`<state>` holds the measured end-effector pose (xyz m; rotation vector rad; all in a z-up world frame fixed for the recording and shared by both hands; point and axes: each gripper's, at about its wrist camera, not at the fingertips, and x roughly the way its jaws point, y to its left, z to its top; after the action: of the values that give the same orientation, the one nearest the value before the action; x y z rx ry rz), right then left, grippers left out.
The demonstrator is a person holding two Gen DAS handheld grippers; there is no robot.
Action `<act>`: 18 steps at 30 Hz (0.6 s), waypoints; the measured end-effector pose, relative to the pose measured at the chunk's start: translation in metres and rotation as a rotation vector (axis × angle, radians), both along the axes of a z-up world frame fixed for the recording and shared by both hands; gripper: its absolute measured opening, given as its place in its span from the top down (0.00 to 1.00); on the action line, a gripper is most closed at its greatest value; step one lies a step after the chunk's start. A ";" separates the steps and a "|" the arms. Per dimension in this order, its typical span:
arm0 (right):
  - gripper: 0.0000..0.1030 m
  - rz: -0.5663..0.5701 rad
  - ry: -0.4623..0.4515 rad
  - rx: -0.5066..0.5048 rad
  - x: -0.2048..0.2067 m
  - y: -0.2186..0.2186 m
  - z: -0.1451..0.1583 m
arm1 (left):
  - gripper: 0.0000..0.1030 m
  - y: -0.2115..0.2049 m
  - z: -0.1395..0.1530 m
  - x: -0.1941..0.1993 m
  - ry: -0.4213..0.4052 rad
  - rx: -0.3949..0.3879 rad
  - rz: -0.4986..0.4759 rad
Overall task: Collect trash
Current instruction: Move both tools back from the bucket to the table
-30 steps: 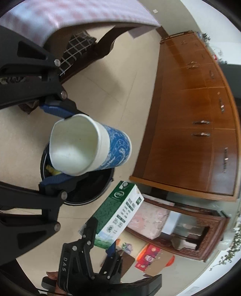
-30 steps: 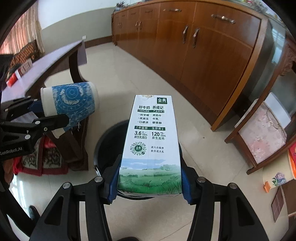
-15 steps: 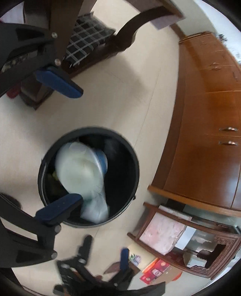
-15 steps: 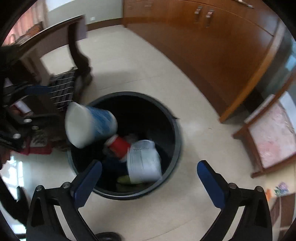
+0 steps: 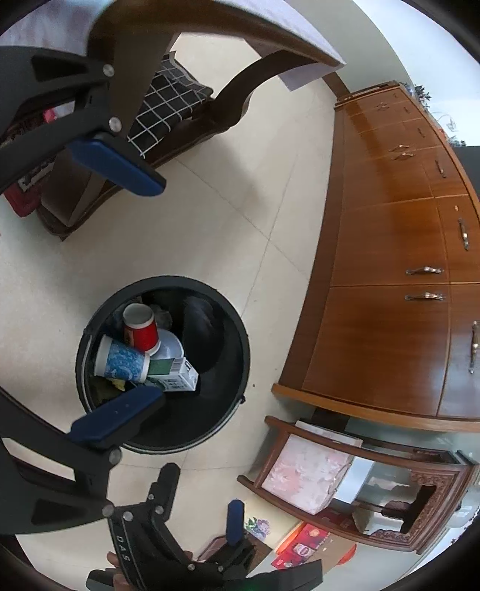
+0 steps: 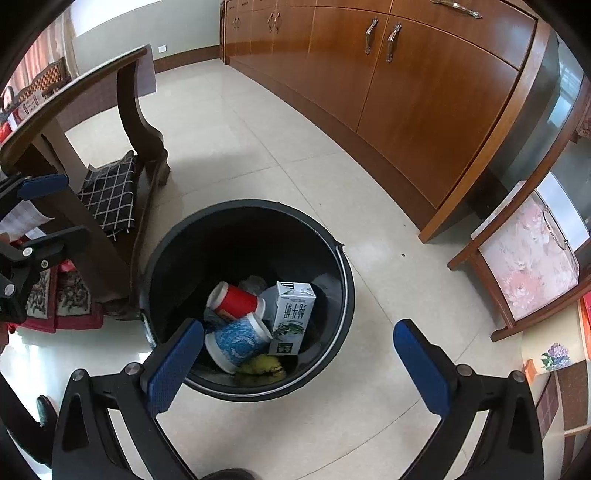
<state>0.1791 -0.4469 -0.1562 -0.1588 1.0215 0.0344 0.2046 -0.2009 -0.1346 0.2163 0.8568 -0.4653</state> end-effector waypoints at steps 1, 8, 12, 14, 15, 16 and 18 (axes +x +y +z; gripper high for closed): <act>0.00 0.000 -0.003 0.017 -0.001 0.001 0.004 | 0.00 0.001 0.003 -0.002 -0.003 -0.002 0.004; 0.00 -0.037 -0.050 0.077 -0.013 0.006 0.024 | 0.00 0.006 0.011 -0.010 0.004 -0.019 0.006; 0.00 -0.048 -0.082 0.107 -0.024 0.010 0.036 | 0.00 0.010 0.021 -0.020 -0.008 -0.032 -0.003; 0.00 -0.051 -0.100 0.089 -0.028 0.014 0.041 | 0.00 0.013 0.025 -0.023 -0.014 -0.033 0.002; 0.00 -0.054 -0.106 0.083 -0.029 0.014 0.043 | 0.00 0.014 0.026 -0.024 -0.016 -0.033 0.008; 0.00 -0.060 -0.119 0.083 -0.031 0.015 0.046 | 0.00 0.016 0.028 -0.025 -0.019 -0.035 0.014; 0.00 -0.071 -0.133 0.093 -0.035 0.015 0.052 | 0.00 0.018 0.031 -0.028 -0.026 -0.035 0.019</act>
<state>0.1444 -0.4323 -0.1046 -0.0396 0.8900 0.0068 0.1770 -0.1826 -0.1036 0.1815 0.8243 -0.4580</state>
